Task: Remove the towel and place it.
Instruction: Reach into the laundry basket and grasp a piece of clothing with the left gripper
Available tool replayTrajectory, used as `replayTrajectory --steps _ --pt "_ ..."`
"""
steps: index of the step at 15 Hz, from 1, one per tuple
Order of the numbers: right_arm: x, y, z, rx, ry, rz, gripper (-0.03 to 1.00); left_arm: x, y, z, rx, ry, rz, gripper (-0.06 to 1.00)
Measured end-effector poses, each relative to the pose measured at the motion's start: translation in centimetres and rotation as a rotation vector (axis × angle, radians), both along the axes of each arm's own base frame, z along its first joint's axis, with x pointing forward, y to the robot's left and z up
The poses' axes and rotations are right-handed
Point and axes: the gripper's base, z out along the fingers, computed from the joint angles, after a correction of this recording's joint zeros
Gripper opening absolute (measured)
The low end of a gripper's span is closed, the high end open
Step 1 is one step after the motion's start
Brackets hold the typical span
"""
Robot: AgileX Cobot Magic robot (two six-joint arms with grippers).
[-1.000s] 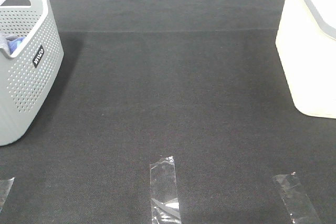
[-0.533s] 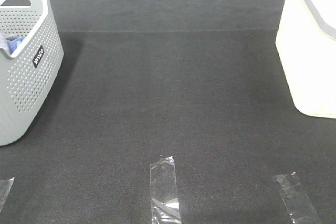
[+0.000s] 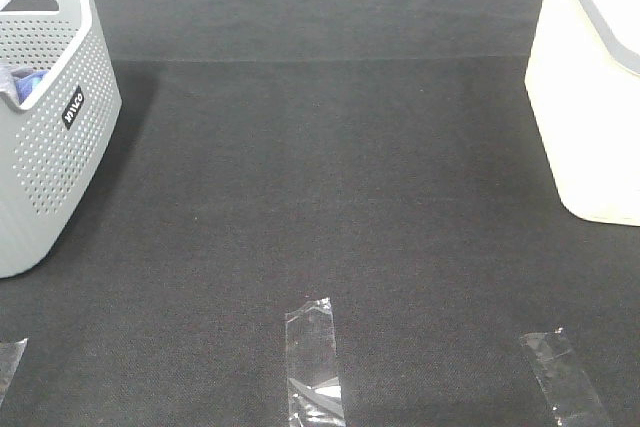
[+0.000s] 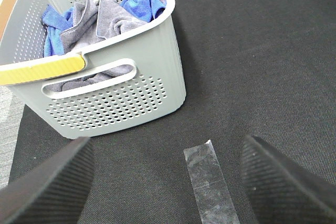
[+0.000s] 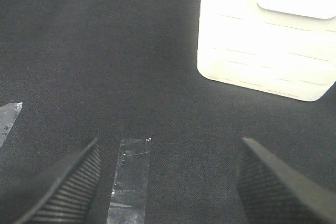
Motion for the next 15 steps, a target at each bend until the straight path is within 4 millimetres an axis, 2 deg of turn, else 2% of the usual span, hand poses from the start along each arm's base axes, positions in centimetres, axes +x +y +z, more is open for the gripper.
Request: replayTrajectory --steps 5,9,12,15 --pt "0.0 0.0 0.0 0.0 0.0 0.0 0.68 0.0 0.0 0.2 -0.002 -0.013 0.006 0.74" --pt "0.0 0.0 0.0 0.0 0.0 0.0 0.68 0.5 1.1 2.1 0.06 -0.184 0.104 0.74" --pt "0.0 0.0 0.0 0.0 0.0 0.0 0.68 3.6 2.3 3.5 0.098 -0.202 0.222 0.74" --pt "0.0 0.0 0.0 0.0 0.0 0.0 0.68 9.5 3.0 3.6 0.052 -0.127 0.312 0.74"
